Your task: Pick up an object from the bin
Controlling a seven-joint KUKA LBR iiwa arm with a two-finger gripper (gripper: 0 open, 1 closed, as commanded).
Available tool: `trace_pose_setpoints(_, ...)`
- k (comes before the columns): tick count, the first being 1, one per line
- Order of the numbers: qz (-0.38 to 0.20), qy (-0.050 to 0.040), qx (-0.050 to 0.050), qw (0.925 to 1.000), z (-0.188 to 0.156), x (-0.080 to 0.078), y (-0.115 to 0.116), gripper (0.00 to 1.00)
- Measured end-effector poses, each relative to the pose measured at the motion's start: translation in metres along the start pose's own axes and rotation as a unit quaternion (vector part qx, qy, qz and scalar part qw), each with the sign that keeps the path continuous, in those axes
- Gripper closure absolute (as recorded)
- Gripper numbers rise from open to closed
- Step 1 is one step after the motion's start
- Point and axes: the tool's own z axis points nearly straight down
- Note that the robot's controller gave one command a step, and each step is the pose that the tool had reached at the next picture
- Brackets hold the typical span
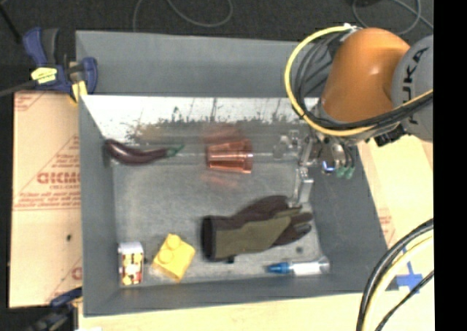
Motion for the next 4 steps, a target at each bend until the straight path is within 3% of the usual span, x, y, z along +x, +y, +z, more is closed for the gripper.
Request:
trace_pose_setpoints(1,-0.001,-0.004,0.0,1.0,-0.005,-0.001,0.0,0.0)
trace_pose_setpoints(2,-0.024,-0.0061,0.001,0.9997,0.041,0.02,-0.003,0.0)
trace_pose_setpoints(3,-0.005,-0.0057,0.0,1.0,0.088,0.025,-0.01,0.0)
trace_pose_setpoints(4,-0.047,-0.0079,0.002,0.9988,0.129,0.01,-0.008,1.0)
